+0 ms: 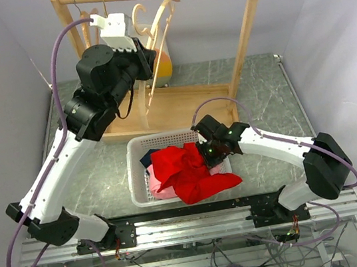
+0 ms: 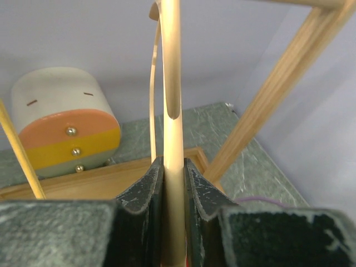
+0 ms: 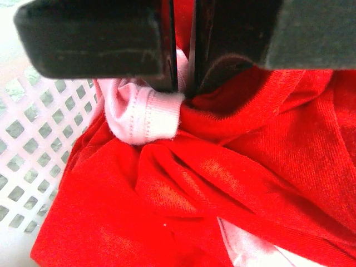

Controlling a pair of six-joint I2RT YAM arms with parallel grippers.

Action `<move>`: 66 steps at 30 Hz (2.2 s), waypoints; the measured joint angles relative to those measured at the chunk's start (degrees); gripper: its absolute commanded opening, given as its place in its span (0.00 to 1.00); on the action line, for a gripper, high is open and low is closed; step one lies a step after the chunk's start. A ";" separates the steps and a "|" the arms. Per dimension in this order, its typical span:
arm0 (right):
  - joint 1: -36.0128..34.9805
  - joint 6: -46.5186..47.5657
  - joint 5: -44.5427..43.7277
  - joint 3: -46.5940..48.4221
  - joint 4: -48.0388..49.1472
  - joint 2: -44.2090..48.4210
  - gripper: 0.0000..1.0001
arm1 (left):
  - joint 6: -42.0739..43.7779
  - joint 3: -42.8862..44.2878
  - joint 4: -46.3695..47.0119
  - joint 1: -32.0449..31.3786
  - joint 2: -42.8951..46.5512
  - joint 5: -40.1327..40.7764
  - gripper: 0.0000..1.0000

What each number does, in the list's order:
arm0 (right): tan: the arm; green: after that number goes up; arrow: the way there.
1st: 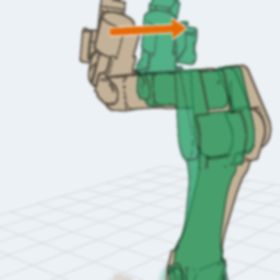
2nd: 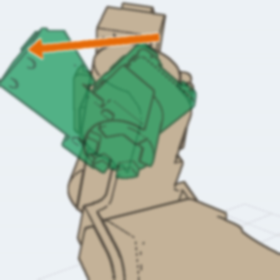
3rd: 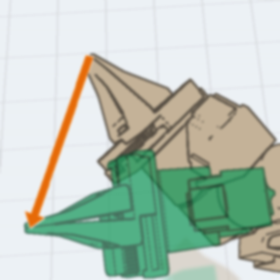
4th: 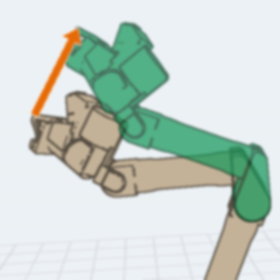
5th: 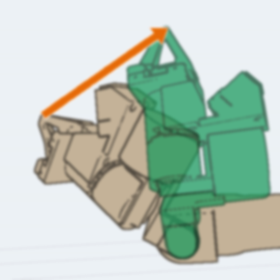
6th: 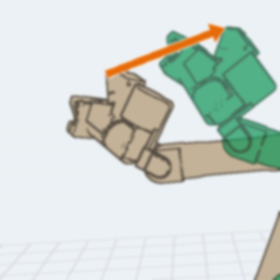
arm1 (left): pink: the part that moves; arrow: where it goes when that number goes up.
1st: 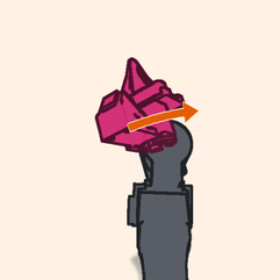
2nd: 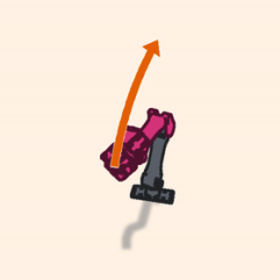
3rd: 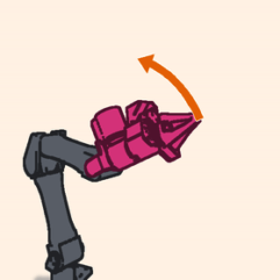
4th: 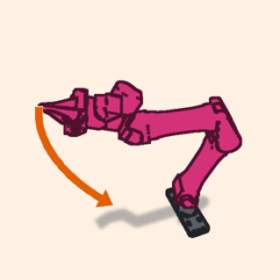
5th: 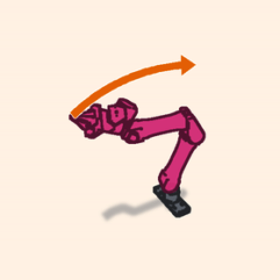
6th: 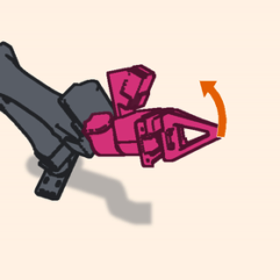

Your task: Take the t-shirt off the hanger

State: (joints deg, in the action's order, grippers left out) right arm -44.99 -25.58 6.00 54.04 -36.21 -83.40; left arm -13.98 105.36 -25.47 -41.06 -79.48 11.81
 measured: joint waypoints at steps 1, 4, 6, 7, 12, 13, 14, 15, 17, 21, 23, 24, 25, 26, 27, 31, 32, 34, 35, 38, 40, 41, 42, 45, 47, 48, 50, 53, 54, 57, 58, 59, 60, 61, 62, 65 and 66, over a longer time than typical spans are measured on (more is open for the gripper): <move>0.00 0.13 0.02 0.28 -0.26 0.00 0.12 | -0.15 1.46 -0.50 0.00 -0.90 0.85 0.07; -0.02 0.20 0.13 0.50 -0.46 0.00 0.12 | -0.63 6.10 -1.36 0.00 -4.02 3.98 0.07; -0.02 0.17 0.31 0.50 -0.44 0.00 0.12 | -0.96 9.07 -2.03 0.00 -6.21 5.88 0.07; -0.02 0.17 0.39 0.50 -0.42 0.00 0.12 | -1.03 10.34 -2.47 0.00 -7.30 6.58 0.07; -0.02 0.13 1.16 0.50 -0.11 0.00 0.12 | -1.07 14.16 -3.30 0.00 -11.76 9.46 0.07; -0.02 0.13 1.27 0.50 -0.04 0.00 0.12 | -1.07 14.16 -3.30 0.00 -12.26 9.88 0.07; -0.02 0.13 1.38 0.50 -0.02 0.00 0.12 | -1.07 14.16 -3.32 0.00 -12.72 10.32 0.07; -0.02 0.13 1.51 0.48 0.00 0.00 0.12 | -1.07 14.16 -3.26 0.00 -13.18 10.88 0.07; -0.02 0.13 1.77 0.48 0.09 0.00 0.11 | -1.05 14.16 -3.04 0.00 -13.90 11.78 0.07; -0.02 0.13 2.32 0.13 0.61 0.02 0.11 | -1.03 14.16 -1.29 0.00 -14.29 12.63 0.07; -0.02 0.13 2.49 -0.13 0.96 0.02 0.11 | -1.01 14.16 0.44 0.00 -14.27 13.05 0.07; -0.02 0.15 2.60 -0.20 1.07 0.04 0.11 | -0.98 14.16 1.18 0.00 -14.27 13.25 0.07; -0.02 0.15 2.67 -0.24 1.16 0.04 0.11 | -0.96 14.12 1.97 0.00 -14.27 13.44 0.07; -0.02 0.15 2.75 -0.28 1.25 0.04 0.12 | -0.96 13.90 2.73 0.00 -14.27 13.64 0.07; -0.02 0.17 2.82 -0.28 1.25 0.04 0.12 | -0.94 13.77 3.34 0.00 -14.27 13.81 0.07; -0.02 0.50 3.02 -0.28 1.22 0.04 0.12 | -0.33 13.90 4.26 0.02 -14.43 15.06 0.07; -0.02 0.63 3.04 -0.26 1.20 0.04 0.12 | -0.13 14.34 4.20 0.13 -14.82 15.30 0.07; -0.02 0.92 2.99 -0.04 0.85 0.04 0.12 | 0.15 15.96 4.17 0.44 -16.20 15.65 0.07; -0.02 1.01 2.95 0.11 0.61 0.04 0.13 | 0.26 16.68 4.28 0.55 -16.96 15.69 0.07; -0.02 1.18 2.64 0.44 -0.24 0.28 0.13 | 0.50 18.80 4.24 1.25 -19.37 15.69 0.07; -0.02 1.20 2.43 0.57 -0.87 0.92 0.13 | 0.68 20.46 4.13 1.97 -21.07 15.72 0.07; -0.04 1.20 2.29 0.59 -1.22 1.33 0.13 | 0.72 21.49 4.15 2.40 -22.05 15.72 0.07; -0.04 1.20 2.21 0.59 -1.46 1.68 0.13 | 0.74 21.88 4.17 2.58 -22.49 15.69 0.07; -0.07 1.18 1.95 0.59 -2.32 2.91 0.13 | 0.98 22.84 4.22 3.52 -23.71 15.67 0.07; -0.07 1.16 1.86 0.59 -2.93 3.63 0.13 | 1.05 22.86 4.22 4.13 -24.09 15.61 0.07; -0.07 1.16 1.73 0.59 -3.23 4.00 0.13 | 1.07 22.91 4.22 4.39 -24.24 15.58 0.07; -0.07 1.14 1.51 0.59 -3.93 4.70 0.13 | 1.03 22.95 4.24 5.29 -24.61 15.34 0.07; -0.07 1.07 1.07 0.74 -5.27 5.51 0.13 | 0.48 22.56 4.37 6.88 -24.96 14.69 0.07; -0.07 1.05 0.96 0.96 -5.79 5.70 0.15 | 0.20 21.94 4.55 7.45 -24.96 14.34 0.07; -0.09 1.03 0.63 2.19 -7.61 6.14 0.26 | -0.22 19.85 6.49 8.41 -24.87 13.25 0.14; -0.07 1.09 0.55 3.15 -8.44 6.19 0.29 | -0.37 19.19 7.34 8.63 -24.74 12.70 0.19; -0.07 1.03 0.42 3.85 -8.85 6.23 0.34 | -0.44 18.80 7.76 8.70 -24.57 12.39 0.25; -0.09 1.16 0.17 4.85 -9.46 6.32 0.39 | -0.57 18.27 8.22 8.72 -24.28 12.00 0.33; -0.09 1.20 -0.02 5.90 -10.03 6.40 0.44 | -0.66 17.75 8.46 8.72 -23.96 11.67 0.40; -0.09 1.31 -0.28 6.97 -10.67 6.47 0.48 | -0.76 17.22 8.52 8.72 -23.63 11.30 0.46; -0.09 2.05 -1.36 10.05 -12.35 6.64 0.53 | -1.40 15.63 8.55 8.72 -22.69 9.68 0.58; -0.09 2.34 -1.86 11.45 -13.25 6.67 0.54 | -1.64 14.99 8.57 8.72 -22.29 9.01 0.62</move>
State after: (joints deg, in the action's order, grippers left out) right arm -45.08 -23.24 4.14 65.49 -49.45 -76.73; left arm -15.62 120.36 -16.91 -32.34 -101.78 20.82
